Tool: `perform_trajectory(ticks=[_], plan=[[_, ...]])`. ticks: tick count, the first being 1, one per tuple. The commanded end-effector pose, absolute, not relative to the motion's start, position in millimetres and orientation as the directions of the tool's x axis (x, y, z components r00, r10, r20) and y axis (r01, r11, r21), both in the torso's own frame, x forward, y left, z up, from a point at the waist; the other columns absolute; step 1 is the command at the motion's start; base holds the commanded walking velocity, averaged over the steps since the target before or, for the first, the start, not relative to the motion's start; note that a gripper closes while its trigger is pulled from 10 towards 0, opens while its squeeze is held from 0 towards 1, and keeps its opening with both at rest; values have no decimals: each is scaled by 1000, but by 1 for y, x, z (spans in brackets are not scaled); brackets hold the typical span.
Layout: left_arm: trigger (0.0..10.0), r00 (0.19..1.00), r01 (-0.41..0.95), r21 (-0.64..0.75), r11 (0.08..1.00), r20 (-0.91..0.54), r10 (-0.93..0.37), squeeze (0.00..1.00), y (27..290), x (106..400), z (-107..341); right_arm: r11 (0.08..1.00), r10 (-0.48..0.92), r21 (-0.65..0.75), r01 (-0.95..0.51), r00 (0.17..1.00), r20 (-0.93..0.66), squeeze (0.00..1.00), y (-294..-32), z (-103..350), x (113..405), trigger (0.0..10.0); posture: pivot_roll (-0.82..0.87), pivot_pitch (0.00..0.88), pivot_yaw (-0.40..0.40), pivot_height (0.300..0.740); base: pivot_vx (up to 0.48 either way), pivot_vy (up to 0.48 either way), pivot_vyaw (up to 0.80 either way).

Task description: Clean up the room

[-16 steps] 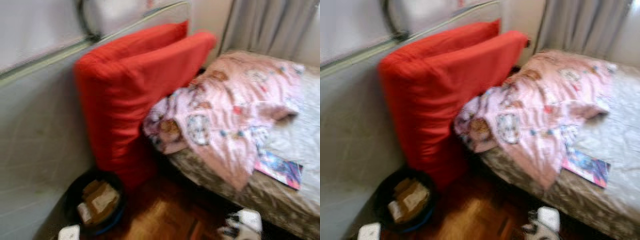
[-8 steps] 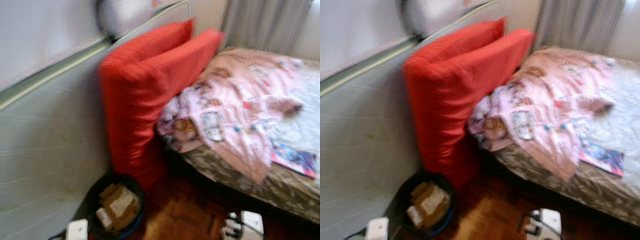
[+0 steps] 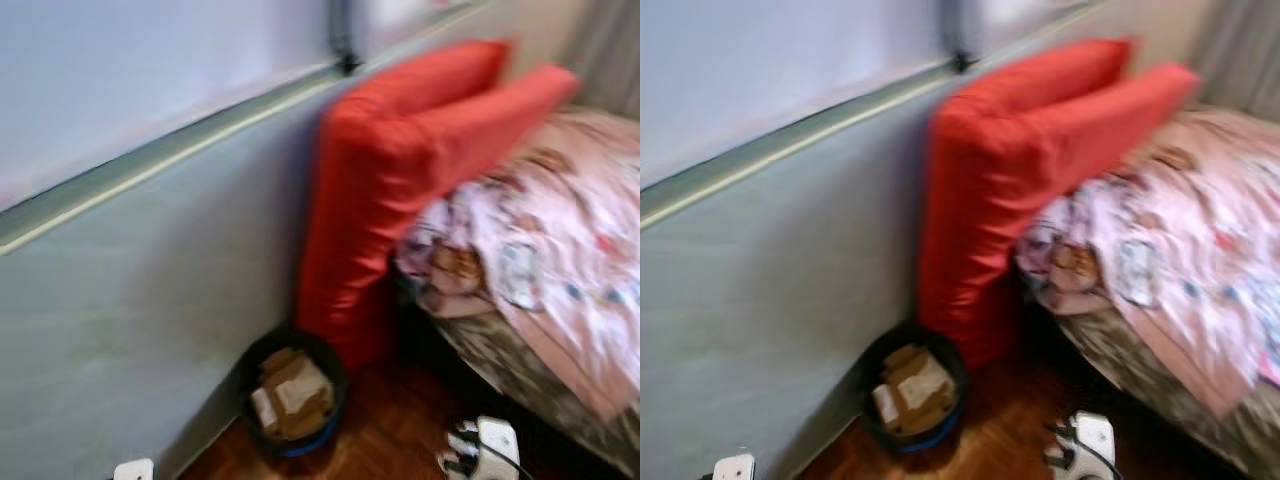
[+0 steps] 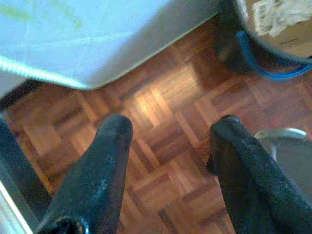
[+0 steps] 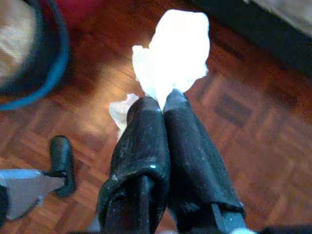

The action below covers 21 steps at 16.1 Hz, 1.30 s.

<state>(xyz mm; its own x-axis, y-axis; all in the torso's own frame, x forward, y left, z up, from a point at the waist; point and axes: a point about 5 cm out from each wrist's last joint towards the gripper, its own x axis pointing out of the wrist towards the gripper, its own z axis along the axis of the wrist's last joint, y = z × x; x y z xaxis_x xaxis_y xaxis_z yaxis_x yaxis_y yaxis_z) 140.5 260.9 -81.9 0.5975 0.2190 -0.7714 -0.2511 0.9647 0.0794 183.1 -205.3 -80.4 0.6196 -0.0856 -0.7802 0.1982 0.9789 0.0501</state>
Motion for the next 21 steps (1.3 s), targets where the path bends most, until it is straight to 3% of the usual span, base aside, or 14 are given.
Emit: perform_trajectory(ticks=[1, 6, 16, 21], plan=[[10000, 584, -239, 68, 969, -787, 199, 0, 251, 140, -86, 980, -92, 37, 196, 608, -788, 0, -208, -82, 178, 10000, 21, 12, -5, 740, 0, 0, 800], [10000, 587, -241, 51, 969, -788, 188, 0, 238, 146, -87, 980, -90, 40, 196, 611, -786, 0, -209, -82, 179, 10000, 20, 30, -19, 740, 0, 0, 800], [10000, 595, -265, 45, 963, -778, 200, 0, 244, 150, -84, 981, -88, 38, 191, 609, -788, 0, -210, -83, 176, 10000, 14, 19, -24, 740, 0, 0, 800], [10000, 595, -248, 43, 968, -782, 187, 0, 240, 147, -86, 980, -89, 42, 192, 623, -778, 0, -206, -81, 180, 10000, 20, 0, -31, 740, 0, 0, 0]])
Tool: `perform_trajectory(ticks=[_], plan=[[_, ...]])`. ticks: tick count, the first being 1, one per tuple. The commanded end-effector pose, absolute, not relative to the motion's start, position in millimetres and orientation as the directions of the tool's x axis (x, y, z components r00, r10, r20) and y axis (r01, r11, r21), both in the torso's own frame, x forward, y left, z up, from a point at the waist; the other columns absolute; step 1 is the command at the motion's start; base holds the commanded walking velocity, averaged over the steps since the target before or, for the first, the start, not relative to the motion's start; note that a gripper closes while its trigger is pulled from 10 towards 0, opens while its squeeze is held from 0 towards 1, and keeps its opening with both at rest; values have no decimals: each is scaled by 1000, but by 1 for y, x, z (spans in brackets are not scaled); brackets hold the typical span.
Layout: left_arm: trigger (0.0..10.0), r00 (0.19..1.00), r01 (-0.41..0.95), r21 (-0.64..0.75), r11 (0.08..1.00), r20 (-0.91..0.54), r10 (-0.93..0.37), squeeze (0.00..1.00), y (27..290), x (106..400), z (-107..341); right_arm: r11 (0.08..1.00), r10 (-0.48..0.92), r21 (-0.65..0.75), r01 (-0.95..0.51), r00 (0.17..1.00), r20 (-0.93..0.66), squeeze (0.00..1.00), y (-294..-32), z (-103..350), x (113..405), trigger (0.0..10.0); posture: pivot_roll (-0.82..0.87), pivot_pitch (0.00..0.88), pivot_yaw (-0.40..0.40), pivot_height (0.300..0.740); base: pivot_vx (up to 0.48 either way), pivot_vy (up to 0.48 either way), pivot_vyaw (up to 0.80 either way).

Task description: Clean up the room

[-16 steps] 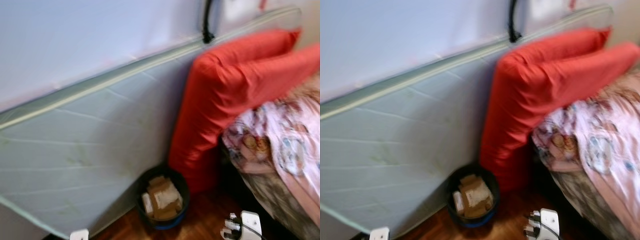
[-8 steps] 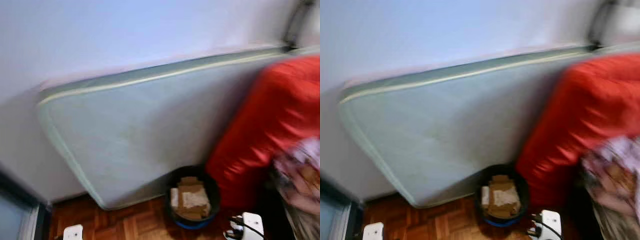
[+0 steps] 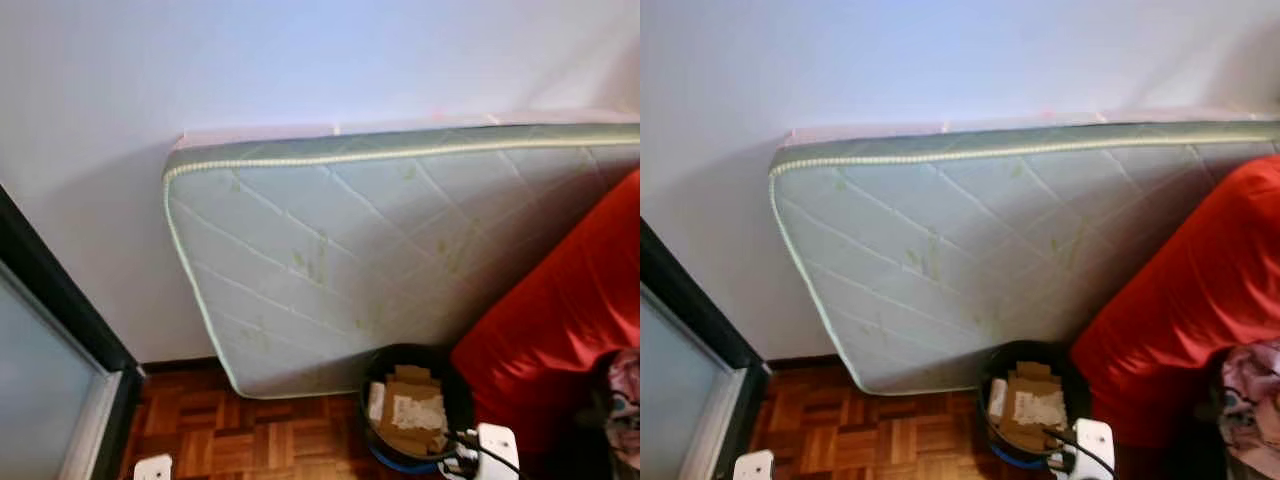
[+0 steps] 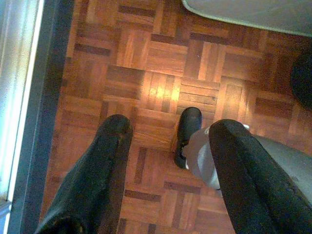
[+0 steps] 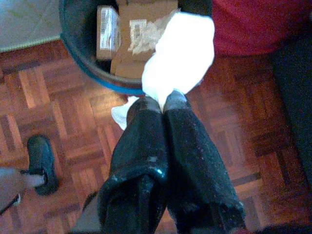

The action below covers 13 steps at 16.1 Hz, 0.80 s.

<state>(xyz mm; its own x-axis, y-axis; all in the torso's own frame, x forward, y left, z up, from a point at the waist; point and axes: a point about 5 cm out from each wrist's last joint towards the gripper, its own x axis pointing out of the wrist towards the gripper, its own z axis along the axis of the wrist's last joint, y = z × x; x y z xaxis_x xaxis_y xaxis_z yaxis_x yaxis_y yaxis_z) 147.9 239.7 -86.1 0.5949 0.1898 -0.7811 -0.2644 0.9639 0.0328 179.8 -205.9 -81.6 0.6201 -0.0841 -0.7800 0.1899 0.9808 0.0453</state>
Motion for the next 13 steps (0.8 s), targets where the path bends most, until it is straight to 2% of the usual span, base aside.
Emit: perform_trajectory(ticks=[1, 4, 10, 13], plan=[[10000, 594, -249, 43, 968, -783, 188, 0, 241, 145, -87, 981, -88, 42, 190, 627, -774, 0, -204, -81, 182, 10000, 20, 0, -32, 740, 0, 0, 0], [10000, 584, -265, 42, 963, -788, 195, 0, 247, 139, -87, 981, -93, 41, 188, 647, -757, 0, -206, -76, 190, 10000, 24, 12, -46, 740, 0, 0, 0], [10000, 582, -266, 30, 963, -792, 186, 0, 233, 142, -90, 978, -103, 37, 204, 633, -767, 0, -207, -78, 187, 10000, 27, 34, -50, 740, 0, 0, 0], [10000, 582, -270, 27, 962, -792, 186, 0, 232, 143, -90, 976, -105, 38, 213, 623, -775, 0, -206, -79, 185, 10000, 23, 49, -45, 740, 0, 0, -690]])
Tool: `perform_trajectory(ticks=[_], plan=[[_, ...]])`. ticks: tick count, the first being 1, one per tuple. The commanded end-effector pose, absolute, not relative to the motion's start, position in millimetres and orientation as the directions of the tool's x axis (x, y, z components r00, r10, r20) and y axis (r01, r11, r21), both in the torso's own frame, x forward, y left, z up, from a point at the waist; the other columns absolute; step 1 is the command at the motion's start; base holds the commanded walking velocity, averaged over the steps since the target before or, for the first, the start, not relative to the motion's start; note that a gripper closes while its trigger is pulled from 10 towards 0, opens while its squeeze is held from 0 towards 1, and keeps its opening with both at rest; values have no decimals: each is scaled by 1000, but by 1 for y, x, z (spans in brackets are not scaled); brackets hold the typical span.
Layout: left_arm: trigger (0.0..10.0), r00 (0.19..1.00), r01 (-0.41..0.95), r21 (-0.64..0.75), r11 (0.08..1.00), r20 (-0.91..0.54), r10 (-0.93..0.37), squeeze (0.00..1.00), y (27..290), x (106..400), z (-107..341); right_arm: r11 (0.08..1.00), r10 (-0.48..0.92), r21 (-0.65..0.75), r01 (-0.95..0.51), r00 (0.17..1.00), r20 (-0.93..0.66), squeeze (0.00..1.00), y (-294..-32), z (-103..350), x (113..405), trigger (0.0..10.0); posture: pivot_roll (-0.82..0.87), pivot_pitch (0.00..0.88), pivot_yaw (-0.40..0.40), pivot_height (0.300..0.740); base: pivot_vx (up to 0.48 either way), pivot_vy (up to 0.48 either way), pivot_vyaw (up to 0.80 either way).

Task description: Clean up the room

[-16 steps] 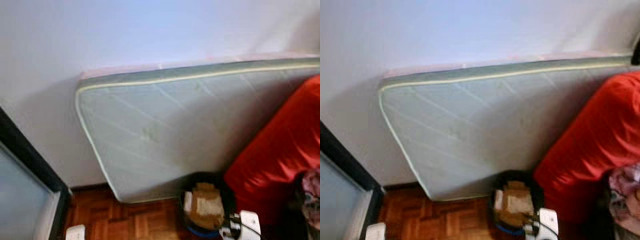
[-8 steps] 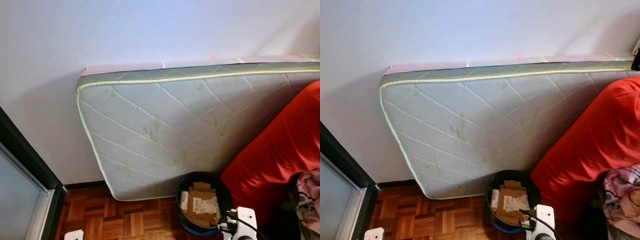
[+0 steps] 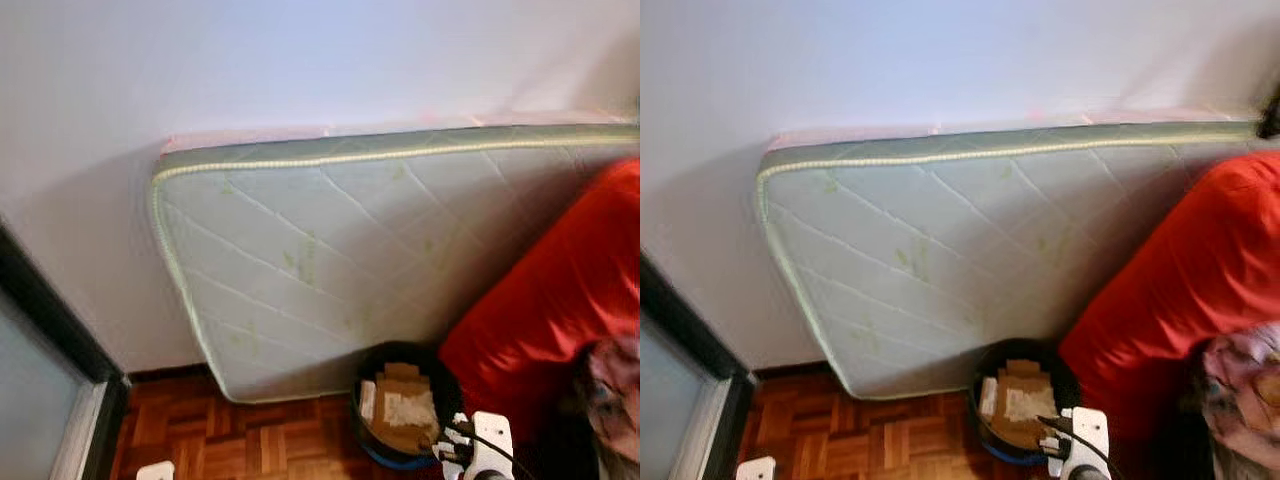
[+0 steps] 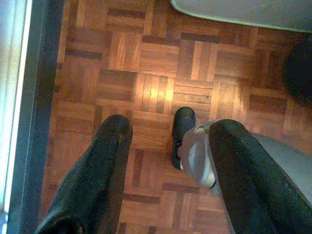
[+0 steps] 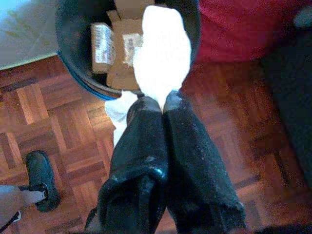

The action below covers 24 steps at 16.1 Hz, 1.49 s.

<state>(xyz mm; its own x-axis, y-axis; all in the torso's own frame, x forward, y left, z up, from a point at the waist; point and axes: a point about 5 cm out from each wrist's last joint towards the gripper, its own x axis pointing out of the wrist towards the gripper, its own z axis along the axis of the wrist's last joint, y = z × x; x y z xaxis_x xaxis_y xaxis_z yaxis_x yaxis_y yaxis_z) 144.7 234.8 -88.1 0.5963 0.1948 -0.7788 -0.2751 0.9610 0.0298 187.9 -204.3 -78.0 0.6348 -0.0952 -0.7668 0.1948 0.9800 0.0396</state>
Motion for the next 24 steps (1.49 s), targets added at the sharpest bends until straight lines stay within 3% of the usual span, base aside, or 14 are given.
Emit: perform_trajectory(ticks=[1, 6, 10, 16, 20, 22, 24], plan=[[10000, 582, -270, 28, 962, -792, 186, 0, 232, 143, -90, 977, -105, 38, 212, 623, -776, 0, -206, -79, 185, 10000, 23, 49, -45, 740, 0, 0, -775], [10000, 585, -254, 67, 965, -784, 208, 0, 250, 136, -87, 979, -93, 40, 199, 616, -782, 0, -204, -81, 183, 10000, 28, 46, -45, 740, 0, -245, -766], [10000, 592, -260, 51, 964, -780, 200, 0, 241, 141, -88, 980, -85, 48, 193, 622, -778, 0, -203, -81, 182, 10000, 31, 32, -44, 740, 0, 0, -666], [10000, 590, -249, 45, 968, -785, 188, 0, 225, 143, -91, 982, -70, 59, 181, 633, -771, 0, -202, -80, 183, 10000, 34, 23, -48, 740, 0, 0, 0], [10000, 587, -275, 57, 960, -780, 215, 0, 244, 138, -88, 982, -22, 107, 158, 649, -760, 0, -196, -79, 187, 10000, 30, 36, -49, 740, 0, 0, 0], [10000, 580, -285, 65, 956, -782, 226, 0, 255, 129, -87, 985, 33, 142, 101, 690, -723, 0, -189, -74, 196, 10000, 22, 42, -45, 740, 0, 0, 0], [10000, 584, -275, 60, 960, -782, 216, 0, 247, 133, -88, 981, 46, 172, 94, 744, -666, 0, -188, -66, 209, 10000, 13, 46, -39, 740, 0, 0, 0]])
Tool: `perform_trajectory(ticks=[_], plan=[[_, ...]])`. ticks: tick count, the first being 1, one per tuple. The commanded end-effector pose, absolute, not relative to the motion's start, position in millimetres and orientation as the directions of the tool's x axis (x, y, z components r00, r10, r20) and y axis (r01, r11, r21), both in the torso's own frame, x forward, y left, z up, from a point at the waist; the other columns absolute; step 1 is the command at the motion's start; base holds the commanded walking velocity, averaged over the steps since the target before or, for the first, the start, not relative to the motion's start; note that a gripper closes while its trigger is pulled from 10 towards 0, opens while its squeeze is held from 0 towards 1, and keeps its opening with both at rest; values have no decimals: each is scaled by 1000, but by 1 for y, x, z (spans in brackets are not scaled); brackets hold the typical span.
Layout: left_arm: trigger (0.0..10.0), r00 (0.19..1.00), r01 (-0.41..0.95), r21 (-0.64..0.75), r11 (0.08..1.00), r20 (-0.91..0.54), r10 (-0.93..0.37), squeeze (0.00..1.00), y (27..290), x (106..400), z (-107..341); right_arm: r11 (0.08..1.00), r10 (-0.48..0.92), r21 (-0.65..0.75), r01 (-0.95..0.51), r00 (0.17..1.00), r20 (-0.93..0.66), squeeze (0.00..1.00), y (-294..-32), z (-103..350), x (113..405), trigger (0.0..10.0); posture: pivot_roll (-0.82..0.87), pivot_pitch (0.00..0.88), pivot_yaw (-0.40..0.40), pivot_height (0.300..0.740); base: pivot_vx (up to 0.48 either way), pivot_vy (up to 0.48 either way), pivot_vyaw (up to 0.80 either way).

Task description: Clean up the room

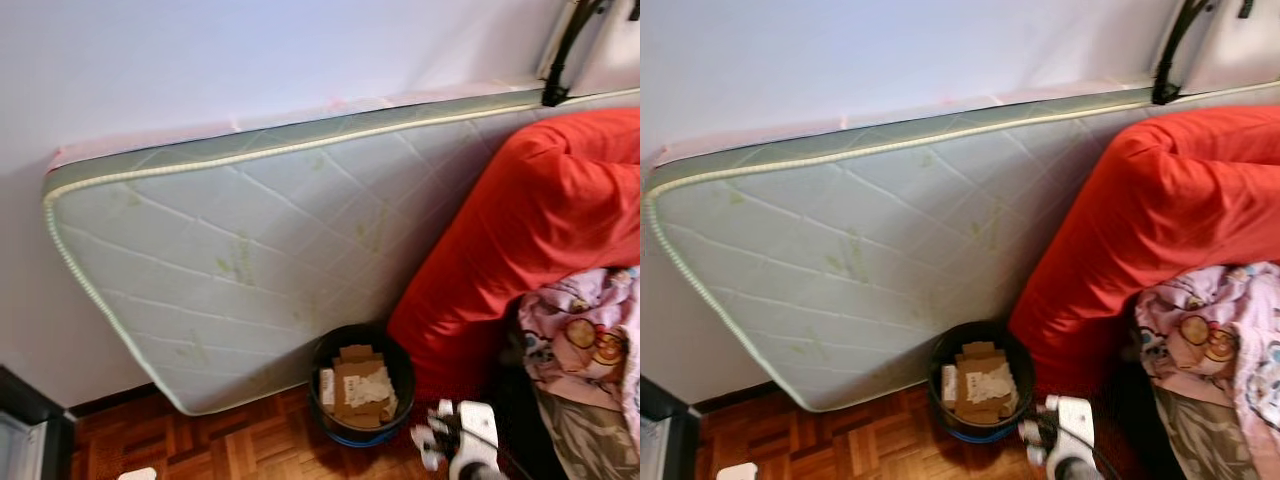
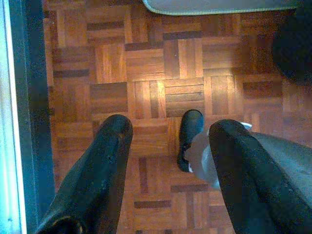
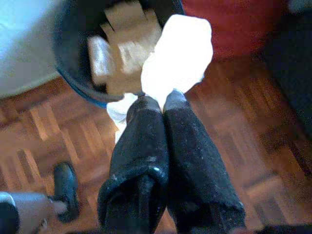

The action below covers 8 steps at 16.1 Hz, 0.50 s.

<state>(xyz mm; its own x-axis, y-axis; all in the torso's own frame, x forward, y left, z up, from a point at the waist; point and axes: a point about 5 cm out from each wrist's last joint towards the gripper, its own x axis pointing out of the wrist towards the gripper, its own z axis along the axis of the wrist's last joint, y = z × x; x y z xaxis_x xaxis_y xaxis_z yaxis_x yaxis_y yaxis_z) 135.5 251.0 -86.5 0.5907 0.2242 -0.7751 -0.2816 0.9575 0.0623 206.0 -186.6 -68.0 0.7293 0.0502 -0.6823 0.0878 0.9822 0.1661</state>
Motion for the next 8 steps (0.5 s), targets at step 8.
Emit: perform_trajectory(ticks=[8], plan=[[10000, 612, -263, 62, 963, -761, 216, 0, 236, 150, -85, 957, 152, 285, -45, 919, -363, 0, -160, -11, 278, 10000, 6, 53, -26, 740, 0, 0, 0]])
